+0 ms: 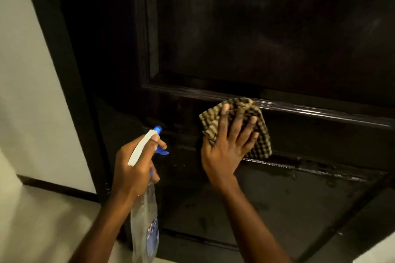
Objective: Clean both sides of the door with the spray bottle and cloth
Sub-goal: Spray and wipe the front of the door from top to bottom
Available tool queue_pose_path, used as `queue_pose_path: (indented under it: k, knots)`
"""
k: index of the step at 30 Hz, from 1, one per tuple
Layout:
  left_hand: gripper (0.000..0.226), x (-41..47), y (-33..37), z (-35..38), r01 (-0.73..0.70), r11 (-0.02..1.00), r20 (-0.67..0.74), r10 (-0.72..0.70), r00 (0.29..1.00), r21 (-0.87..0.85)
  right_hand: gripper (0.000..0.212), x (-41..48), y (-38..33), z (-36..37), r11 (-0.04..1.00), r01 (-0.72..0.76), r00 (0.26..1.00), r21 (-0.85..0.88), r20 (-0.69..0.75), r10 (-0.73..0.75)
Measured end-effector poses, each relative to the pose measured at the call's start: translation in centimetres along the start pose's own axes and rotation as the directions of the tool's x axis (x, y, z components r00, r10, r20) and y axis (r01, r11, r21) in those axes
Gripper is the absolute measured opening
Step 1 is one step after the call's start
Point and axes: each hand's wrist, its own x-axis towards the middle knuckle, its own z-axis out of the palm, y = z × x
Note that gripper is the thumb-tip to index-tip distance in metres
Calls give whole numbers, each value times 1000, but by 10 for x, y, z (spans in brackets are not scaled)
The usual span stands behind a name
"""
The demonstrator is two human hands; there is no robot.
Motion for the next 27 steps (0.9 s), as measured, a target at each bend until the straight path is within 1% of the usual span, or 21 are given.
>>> queue_pose_path:
  k: [5,7,9,12,14,16,18,20,22,23,25,26,27]
  knots:
    - [40,2,-3,-32,9,1000,-114,-6,993,24,81,-16,-56,24,982,187,981,-5,50,-187]
    - [39,3,-5,-48,6,999,-154,-1,988,36,80,-21,-76,32,961,276,958,12,77,-276]
    - [37,4,-6,-64,6,999,-192,4,981,50,83,-25,-95,37,933,358,925,31,123,-359]
    - [33,6,-4,-90,15,999,-242,-2,970,50,83,-26,-119,42,910,414,891,38,190,-413]
    - [38,7,-4,-106,20,998,-256,-2,967,67,76,-26,-133,44,895,443,869,57,217,-444]
    - [44,9,-7,-120,34,996,-289,-7,957,87,71,-26,-150,46,858,503,825,99,241,-511]
    - [44,10,-9,-132,38,994,-320,-2,947,107,73,-25,-166,49,815,560,769,147,274,-578]
    - [46,10,-9,-139,42,991,-342,3,940,123,73,-20,-176,51,767,615,704,186,308,-639]
    - [48,9,-8,-144,49,992,-354,-6,935,113,74,-19,-177,56,691,698,607,190,355,-711]
    - [48,9,-7,-144,50,992,-354,-7,935,114,73,-20,-176,59,628,758,538,175,377,-754]
    - [45,8,-7,-142,42,990,-343,7,939,135,70,-24,-172,67,461,873,360,160,429,-829]
    - [43,7,-6,-140,40,991,-346,8,938,131,69,-26,-170,69,392,903,280,175,452,-847]
    - [39,7,-5,-138,40,993,-352,3,936,115,68,-28,-168,70,351,916,226,196,471,-853]
